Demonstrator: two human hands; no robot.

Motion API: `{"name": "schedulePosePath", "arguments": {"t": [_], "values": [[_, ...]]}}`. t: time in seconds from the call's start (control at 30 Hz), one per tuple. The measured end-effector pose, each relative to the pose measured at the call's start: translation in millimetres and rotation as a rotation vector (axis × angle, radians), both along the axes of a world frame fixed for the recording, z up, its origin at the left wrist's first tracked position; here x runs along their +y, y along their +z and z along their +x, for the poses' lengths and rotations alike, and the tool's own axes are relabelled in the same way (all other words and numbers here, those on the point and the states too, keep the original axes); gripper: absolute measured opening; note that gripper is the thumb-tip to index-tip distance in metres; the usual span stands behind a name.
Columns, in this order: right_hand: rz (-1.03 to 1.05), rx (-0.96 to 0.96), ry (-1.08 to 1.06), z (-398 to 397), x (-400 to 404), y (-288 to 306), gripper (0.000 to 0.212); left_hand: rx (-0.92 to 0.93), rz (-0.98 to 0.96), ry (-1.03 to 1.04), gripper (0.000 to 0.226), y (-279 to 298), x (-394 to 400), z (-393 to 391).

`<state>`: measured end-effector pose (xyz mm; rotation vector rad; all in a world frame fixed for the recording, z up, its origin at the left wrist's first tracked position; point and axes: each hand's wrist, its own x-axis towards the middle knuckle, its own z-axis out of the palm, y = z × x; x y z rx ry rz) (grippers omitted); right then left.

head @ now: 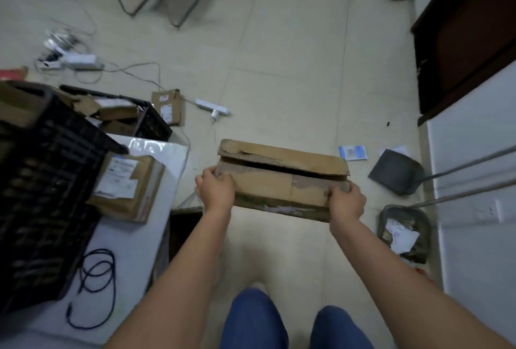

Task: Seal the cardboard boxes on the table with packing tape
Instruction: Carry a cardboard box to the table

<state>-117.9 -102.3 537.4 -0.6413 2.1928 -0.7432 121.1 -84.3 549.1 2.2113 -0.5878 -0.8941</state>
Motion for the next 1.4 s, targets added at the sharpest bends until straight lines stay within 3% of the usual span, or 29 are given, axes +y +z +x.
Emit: {"name": "schedulePosePath", "arguments": {"t": [0.17, 0.33, 0.57, 1.0, 1.4], "values": [[-0.054, -0.032, -0.002, 25, -28, 80, 0.042, -0.022, -0.060, -0.003, 0.033, 86, -19, 25], [-0.132, -0.058, 0.007, 37, -75, 124, 0.042, -0.011, -0.137, -0.025, 0.029, 125, -59, 40], [-0.192, -0.099, 0.072, 50, -166, 150, 0.041, -0.038, -0.154, 0.027, 0.027, 138, -142, 56], [-0.230, -0.058, 0.180, 39, -420, 179, 0.037, 0.039, -0.248, 0.110, 0.017, 162, -375, 49], [-0.241, -0.085, 0.247, 152, -620, 187, 0.035, -0.021, -0.227, 0.140, 0.013, 154, -568, 164]]}}
